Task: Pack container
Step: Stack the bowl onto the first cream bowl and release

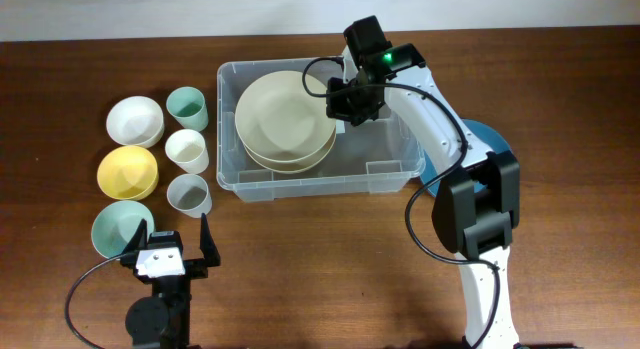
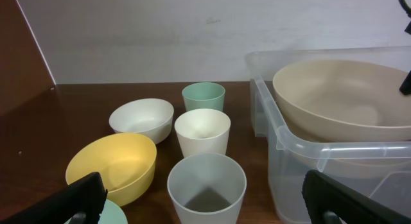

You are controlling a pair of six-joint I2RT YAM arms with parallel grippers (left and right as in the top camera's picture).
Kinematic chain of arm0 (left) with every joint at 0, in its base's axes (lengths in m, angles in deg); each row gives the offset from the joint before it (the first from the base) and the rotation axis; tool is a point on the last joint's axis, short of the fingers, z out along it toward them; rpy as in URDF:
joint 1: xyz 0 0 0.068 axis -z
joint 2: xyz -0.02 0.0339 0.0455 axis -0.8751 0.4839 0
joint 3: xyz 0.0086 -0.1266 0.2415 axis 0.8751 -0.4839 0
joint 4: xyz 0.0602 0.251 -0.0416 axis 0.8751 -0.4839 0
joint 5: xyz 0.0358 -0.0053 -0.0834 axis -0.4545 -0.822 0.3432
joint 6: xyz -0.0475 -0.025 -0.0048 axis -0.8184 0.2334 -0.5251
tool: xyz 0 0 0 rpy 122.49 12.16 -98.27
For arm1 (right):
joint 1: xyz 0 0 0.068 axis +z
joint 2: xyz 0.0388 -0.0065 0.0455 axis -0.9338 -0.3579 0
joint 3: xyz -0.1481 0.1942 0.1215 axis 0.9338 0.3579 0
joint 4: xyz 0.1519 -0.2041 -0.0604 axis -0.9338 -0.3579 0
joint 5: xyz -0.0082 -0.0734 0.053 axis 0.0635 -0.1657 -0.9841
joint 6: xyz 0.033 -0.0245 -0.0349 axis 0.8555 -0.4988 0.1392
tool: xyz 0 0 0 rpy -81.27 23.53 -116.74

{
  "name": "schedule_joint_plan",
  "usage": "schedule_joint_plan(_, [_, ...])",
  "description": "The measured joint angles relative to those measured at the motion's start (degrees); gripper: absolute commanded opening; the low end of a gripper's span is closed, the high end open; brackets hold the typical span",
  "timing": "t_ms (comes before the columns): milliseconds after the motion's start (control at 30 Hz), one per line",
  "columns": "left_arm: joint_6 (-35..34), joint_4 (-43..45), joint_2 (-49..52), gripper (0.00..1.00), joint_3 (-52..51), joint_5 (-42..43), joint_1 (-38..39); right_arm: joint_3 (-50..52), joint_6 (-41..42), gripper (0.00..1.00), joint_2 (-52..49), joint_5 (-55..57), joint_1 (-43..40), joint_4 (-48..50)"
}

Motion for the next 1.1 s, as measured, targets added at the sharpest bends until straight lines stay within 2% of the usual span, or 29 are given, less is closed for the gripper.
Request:
schedule_joint_plan(367, [0.0,0.0,0.0,1.0,0.0,0.0,0.0,0.3,0.0,0.05,-1.2,-0.1,0.0,0.0])
schedule_joint_plan(800, [0.0,0.0,0.0,1.0,0.0,0.0,0.0,0.3,0.2,0.25,-1.3,-0.6,0.0,0.0])
schedule_joint_plan(1033, [0.0,0.0,0.0,1.0,0.0,0.0,0.0,0.3,0.2,0.24,-1.3,-0.8,0.0,0.0])
schedule_joint_plan(1100, [0.0,0.0,0.0,1.0,0.0,0.0,0.0,0.3,0.2,0.2,-1.3,-0.8,0.0,0.0])
